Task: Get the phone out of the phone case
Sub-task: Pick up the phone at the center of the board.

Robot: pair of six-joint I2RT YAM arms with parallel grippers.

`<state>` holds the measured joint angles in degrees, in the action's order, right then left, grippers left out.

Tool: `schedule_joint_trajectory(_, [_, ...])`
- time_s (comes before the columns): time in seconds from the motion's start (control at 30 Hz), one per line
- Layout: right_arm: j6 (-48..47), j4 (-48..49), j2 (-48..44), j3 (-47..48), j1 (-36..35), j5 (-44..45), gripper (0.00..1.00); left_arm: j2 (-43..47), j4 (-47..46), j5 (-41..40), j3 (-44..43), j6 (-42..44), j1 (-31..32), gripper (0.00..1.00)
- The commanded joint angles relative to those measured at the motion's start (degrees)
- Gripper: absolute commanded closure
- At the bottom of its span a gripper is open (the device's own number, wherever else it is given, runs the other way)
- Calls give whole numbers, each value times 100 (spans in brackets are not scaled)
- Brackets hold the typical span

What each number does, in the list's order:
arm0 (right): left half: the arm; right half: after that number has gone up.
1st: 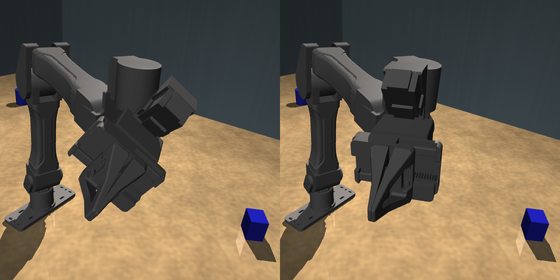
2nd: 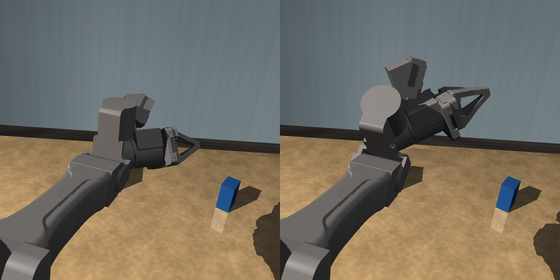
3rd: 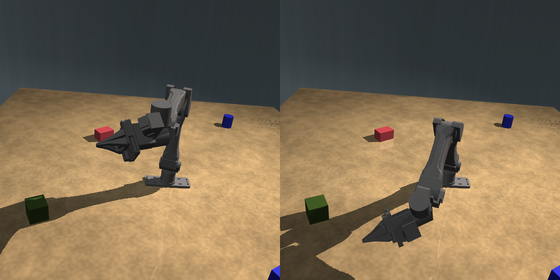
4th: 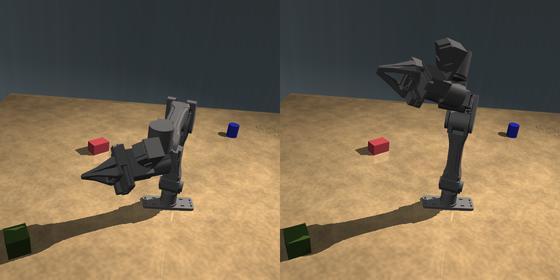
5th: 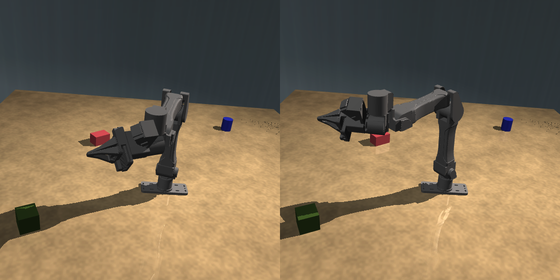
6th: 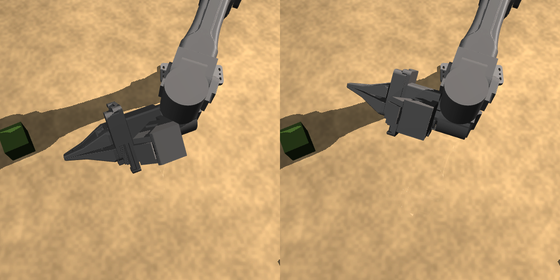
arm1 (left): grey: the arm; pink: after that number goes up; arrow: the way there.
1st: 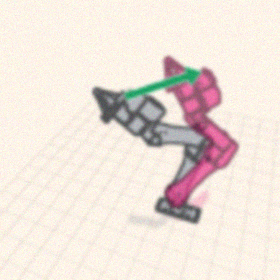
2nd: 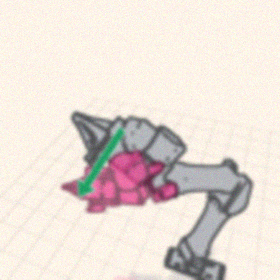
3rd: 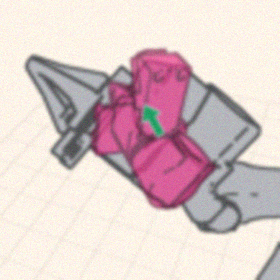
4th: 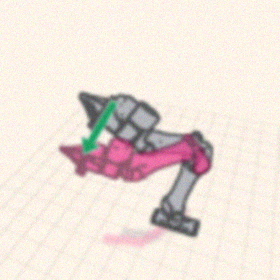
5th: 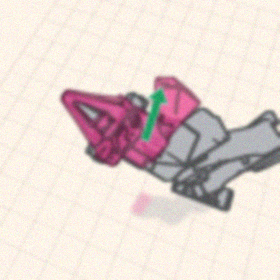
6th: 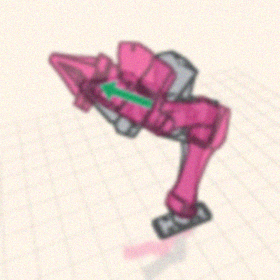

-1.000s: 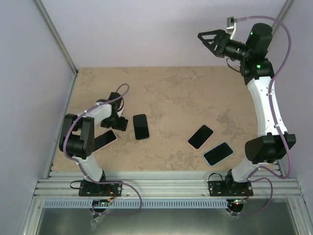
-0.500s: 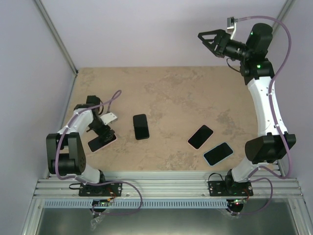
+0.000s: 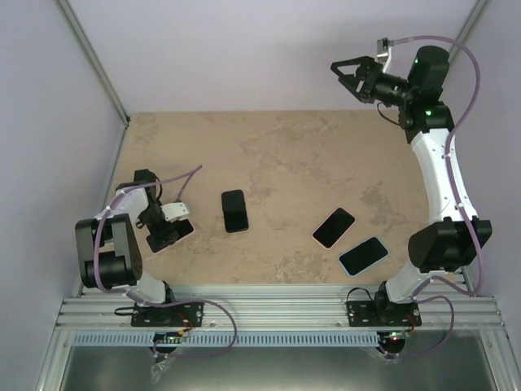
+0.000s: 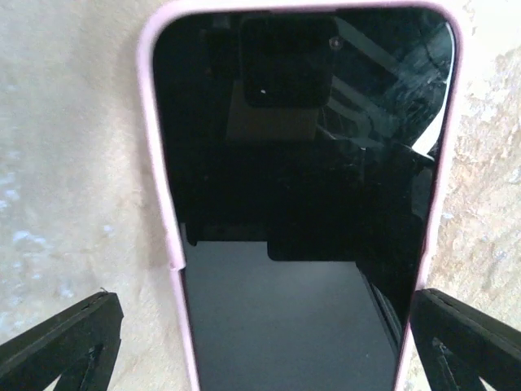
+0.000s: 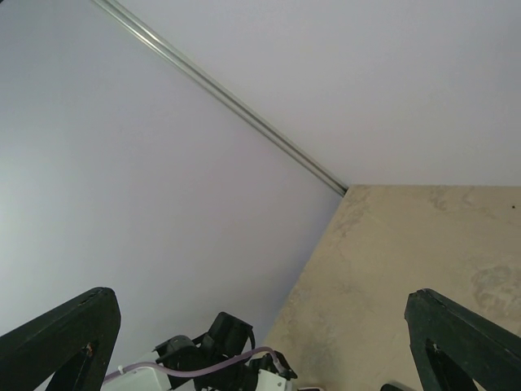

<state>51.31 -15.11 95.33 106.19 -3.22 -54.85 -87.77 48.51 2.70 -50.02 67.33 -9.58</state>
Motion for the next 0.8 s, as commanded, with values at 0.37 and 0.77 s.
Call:
schedule_joint_trajectory(0.37, [-136,4,-228,-518,59,-111,2,-410,43,489,382,387,-66,1])
schedule_joint_trajectory(0.77, [-196,96,-321,-822,59,25,2,-425,65,737,246,314,-306,1])
